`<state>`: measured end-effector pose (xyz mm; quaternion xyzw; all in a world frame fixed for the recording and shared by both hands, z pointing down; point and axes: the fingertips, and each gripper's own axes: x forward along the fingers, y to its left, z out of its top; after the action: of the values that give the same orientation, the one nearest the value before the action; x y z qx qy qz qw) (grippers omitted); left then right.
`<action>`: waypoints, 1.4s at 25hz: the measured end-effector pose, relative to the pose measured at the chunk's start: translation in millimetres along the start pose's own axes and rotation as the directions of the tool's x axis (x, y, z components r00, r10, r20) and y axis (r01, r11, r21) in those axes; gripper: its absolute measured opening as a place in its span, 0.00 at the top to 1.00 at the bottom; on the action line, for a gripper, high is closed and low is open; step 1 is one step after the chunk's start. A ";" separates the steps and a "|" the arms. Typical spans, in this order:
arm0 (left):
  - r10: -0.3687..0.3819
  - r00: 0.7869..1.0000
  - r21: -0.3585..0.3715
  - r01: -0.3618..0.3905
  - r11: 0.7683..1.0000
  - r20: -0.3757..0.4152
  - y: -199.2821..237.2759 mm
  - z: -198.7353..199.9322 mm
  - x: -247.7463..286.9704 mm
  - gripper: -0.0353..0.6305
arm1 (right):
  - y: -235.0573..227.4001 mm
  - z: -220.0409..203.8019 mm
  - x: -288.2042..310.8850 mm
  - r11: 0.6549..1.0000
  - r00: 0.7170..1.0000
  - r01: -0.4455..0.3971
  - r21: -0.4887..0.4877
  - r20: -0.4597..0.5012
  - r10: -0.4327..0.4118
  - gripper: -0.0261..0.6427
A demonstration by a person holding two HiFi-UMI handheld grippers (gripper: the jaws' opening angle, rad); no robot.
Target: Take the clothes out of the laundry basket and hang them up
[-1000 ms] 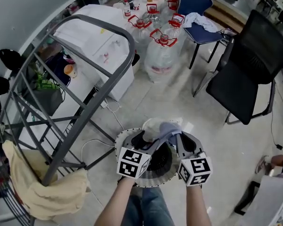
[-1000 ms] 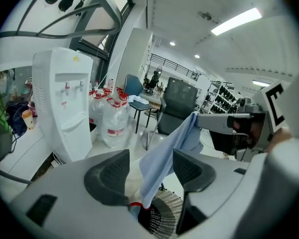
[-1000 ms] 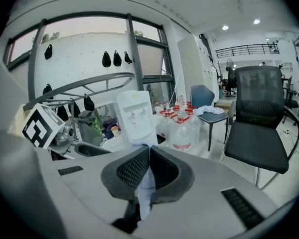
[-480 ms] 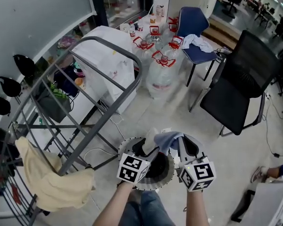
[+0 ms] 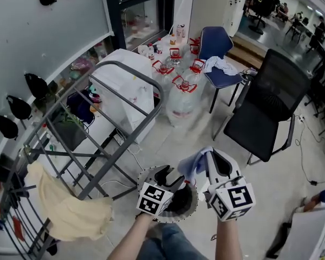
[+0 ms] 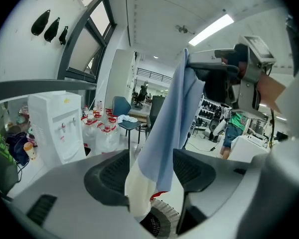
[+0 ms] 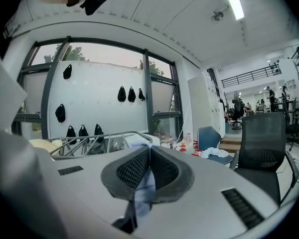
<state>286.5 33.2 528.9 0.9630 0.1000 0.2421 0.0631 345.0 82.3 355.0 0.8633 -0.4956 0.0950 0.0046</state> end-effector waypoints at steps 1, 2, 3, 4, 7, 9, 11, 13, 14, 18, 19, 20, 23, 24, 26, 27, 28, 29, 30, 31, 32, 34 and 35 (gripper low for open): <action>-0.005 1.000 0.004 0.005 1.000 0.004 -3.5 2.5 -0.8 0.52 | 1.3 8.2 -4.2 1.000 1.000 0.000 -0.003 0.012 0.000 0.95; -0.010 1.000 0.006 0.010 1.000 0.003 -6.7 3.6 -1.4 0.52 | 2.8 16.2 -8.4 1.000 1.000 0.000 -0.007 0.023 0.000 0.95; -0.015 1.000 0.012 0.015 1.000 -0.001 -9.2 3.7 -1.9 0.52 | 4.5 23.7 -12.3 1.000 0.999 0.000 -0.009 0.035 0.000 0.95; -0.020 1.000 0.019 0.020 1.000 -0.007 -11.5 3.3 -2.1 0.52 | 6.5 30.4 -16.1 1.000 0.999 0.000 -0.012 0.046 0.001 0.95; -0.043 0.999 0.041 0.044 0.998 -0.028 -21.8 0.2 0.1 0.52 | 12.9 43.5 -27.7 1.000 0.997 0.002 -0.023 0.072 -0.001 0.95; -0.064 0.997 0.061 0.066 0.996 -0.032 -28.5 -4.8 6.8 0.52 | 16.5 47.0 -33.9 1.000 0.997 0.003 -0.026 0.083 -0.001 0.95; -0.084 0.996 0.089 0.088 0.992 -0.040 -35.0 -11.4 16.1 0.52 | 19.1 48.6 -39.1 1.000 0.996 0.002 -0.024 0.087 0.000 0.95; -0.095 0.994 0.113 0.101 0.988 -0.058 -41.4 -19.4 25.8 0.52 | 19.7 49.6 -44.1 1.000 0.996 0.002 -0.022 0.090 0.000 0.95; -0.095 0.993 0.119 0.103 0.988 -0.067 -43.9 -23.4 30.0 0.54 | 19.4 50.1 -46.2 1.000 0.996 0.003 -0.022 0.092 -0.001 0.95; -0.069 0.995 0.110 0.077 0.991 -0.071 -46.5 -32.7 34.2 0.68 | 20.3 48.2 -53.8 1.000 0.995 0.005 -0.025 0.095 -0.002 0.95; -0.064 0.996 0.105 0.071 0.992 -0.068 -46.2 -33.3 33.9 0.70 | 20.3 47.7 -55.5 1.000 0.995 0.005 -0.024 0.096 -0.003 0.95; -0.060 0.996 0.101 0.067 0.993 -0.067 -45.8 -33.6 33.8 0.71 | 19.8 47.5 -56.9 1.000 0.995 0.005 -0.023 0.097 -0.003 0.95; -0.048 0.996 0.097 0.055 0.994 -0.073 -42.9 -34.3 33.3 0.78 | 18.6 47.2 -59.5 1.000 0.996 0.007 -0.022 0.094 -0.004 0.95; -0.039 0.996 0.097 0.047 0.994 -0.075 -41.3 -34.9 32.5 0.82 | 19.0 46.9 -60.2 1.000 0.996 0.006 -0.021 0.093 -0.004 0.95; -0.027 0.997 0.096 0.035 0.995 -0.077 -39.0 -35.3 30.0 0.88 | 19.7 46.6 -61.6 1.000 0.996 0.006 -0.020 0.092 -0.004 0.95; -0.026 0.997 0.093 0.034 0.995 -0.078 -38.8 -35.2 28.4 0.89 | 19.9 46.7 -62.4 1.000 0.996 0.006 -0.019 0.093 -0.005 0.95; -0.028 0.997 0.089 0.035 0.995 -0.078 -38.8 -35.3 26.4 0.89 | 19.9 46.7 -63.0 1.000 0.996 0.007 -0.017 0.093 -0.005 0.95; -0.031 0.997 0.082 0.037 0.996 -0.077 -38.4 -35.8 24.4 0.90 | 19.9 46.4 -63.6 1.000 0.996 0.007 -0.015 0.094 -0.005 0.95; -0.033 0.997 0.071 0.038 0.997 -0.074 -37.2 -36.8 22.6 0.90 | 19.5 46.0 -64.1 1.000 0.995 0.006 -0.013 0.095 -0.005 0.95; -0.031 0.997 0.058 0.035 0.998 -0.066 -34.9 -38.0 21.0 0.90 | 18.9 45.6 -64.8 1.000 0.995 0.006 -0.011 0.098 -0.005 0.95; -0.024 0.998 0.046 0.027 0.999 -0.055 -31.6 -38.7 19.0 0.90 | 18.0 45.4 -65.6 1.000 0.995 0.007 -0.009 0.101 -0.006 0.95; -0.008 0.999 0.027 0.009 1.000 -0.032 -26.2 -34.4 10.8 0.90 | 16.0 45.9 -67.6 1.000 0.994 0.009 -0.007 0.106 -0.008 0.95; 0.000 1.000 0.023 0.000 1.000 -0.022 -24.3 -29.6 4.9 0.90 | 15.0 46.5 -68.4 1.000 0.994 0.010 -0.008 0.107 -0.009 0.95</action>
<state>272.6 60.1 552.9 0.9609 0.1034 0.2516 0.0510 305.9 128.4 296.5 0.8695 -0.4913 0.0466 -0.0180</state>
